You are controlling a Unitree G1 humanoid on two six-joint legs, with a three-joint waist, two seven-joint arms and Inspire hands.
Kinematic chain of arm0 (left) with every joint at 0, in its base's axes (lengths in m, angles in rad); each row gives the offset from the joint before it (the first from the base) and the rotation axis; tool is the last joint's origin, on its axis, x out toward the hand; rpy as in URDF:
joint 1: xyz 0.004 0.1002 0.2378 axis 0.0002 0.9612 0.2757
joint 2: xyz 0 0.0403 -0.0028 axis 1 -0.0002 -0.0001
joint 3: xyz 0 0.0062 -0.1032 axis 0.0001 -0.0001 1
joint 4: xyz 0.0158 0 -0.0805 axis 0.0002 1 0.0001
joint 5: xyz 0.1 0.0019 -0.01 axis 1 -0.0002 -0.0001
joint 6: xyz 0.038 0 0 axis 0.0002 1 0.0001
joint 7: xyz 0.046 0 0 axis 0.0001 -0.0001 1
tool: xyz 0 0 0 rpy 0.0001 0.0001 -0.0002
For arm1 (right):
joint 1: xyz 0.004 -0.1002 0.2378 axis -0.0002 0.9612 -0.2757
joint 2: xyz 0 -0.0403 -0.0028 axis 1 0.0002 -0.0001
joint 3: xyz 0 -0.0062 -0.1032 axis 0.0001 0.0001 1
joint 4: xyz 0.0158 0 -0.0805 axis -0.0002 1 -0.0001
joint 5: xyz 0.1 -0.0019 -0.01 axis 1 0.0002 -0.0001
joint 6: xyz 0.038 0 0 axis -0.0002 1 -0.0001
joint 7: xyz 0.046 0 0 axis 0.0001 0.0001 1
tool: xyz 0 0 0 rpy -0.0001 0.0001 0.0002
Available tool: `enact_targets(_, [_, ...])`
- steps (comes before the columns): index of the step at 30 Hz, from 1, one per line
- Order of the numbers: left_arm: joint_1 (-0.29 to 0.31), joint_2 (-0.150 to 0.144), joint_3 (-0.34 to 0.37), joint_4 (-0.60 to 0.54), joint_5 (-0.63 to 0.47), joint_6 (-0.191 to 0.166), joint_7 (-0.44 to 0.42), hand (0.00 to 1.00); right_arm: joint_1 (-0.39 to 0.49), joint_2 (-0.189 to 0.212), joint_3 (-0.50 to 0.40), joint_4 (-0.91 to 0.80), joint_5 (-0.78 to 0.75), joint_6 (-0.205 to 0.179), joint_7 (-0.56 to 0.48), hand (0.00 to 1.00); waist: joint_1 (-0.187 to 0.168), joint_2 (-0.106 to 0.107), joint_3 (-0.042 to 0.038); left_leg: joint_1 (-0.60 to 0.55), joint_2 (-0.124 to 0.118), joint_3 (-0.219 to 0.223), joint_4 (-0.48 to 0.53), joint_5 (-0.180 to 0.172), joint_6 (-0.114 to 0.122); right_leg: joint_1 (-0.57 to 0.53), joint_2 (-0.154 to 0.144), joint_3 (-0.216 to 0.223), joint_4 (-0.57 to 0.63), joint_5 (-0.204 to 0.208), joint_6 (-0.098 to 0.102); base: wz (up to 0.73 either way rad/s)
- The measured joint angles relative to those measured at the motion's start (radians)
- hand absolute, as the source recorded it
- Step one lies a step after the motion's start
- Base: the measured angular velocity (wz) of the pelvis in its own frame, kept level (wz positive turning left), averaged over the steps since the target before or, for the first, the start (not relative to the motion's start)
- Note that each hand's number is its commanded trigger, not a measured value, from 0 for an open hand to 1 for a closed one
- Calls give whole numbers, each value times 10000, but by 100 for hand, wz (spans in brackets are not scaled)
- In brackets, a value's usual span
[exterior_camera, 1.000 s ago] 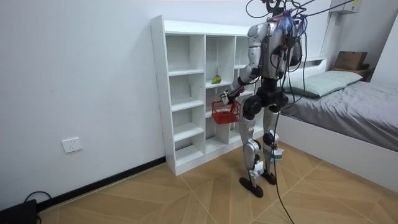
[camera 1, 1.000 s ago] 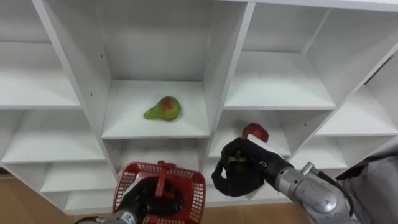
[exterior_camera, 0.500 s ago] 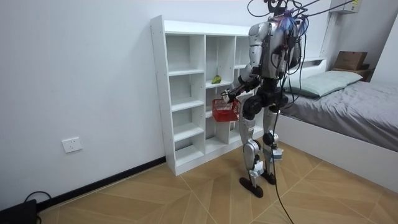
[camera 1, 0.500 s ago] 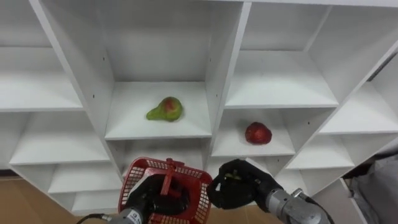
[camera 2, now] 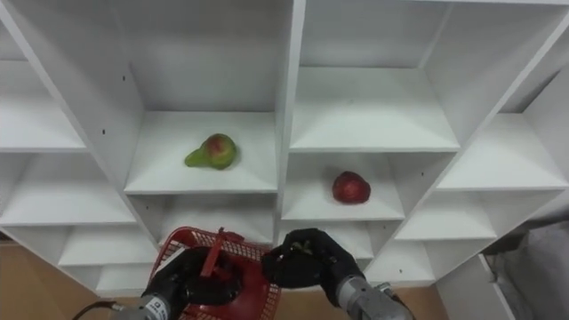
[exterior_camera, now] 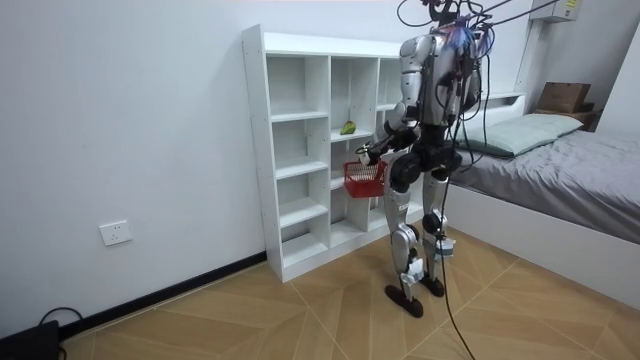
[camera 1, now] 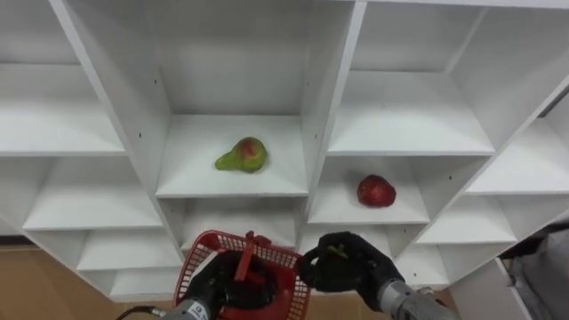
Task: Collect fruits from the closet
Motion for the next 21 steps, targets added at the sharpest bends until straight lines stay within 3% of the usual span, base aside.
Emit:
enact_targets(6, [0,-14,-146,0,14,3,-2,100,2,2,156,10,249,0,-62,100,-38,58,24,-21,-2,-43,-22,0,0,-8,-12,-115,-10,-3,5,2])
enact_targets(16, [20,-55,-276,8,20,36,-22,100,2,2,278,124,503,1,-71,100,-24,180,-77,-48,-11,-145,-26,0,0,41,-35,-254,13,-3,4,2])
enact_targets(21, [23,-49,-340,9,12,239,-48,100,-8,8,306,276,565,26,-186,100,-2,162,-97,-175,-47,-263,56,3,5,-8,-75,-337,11,-5,8,5])
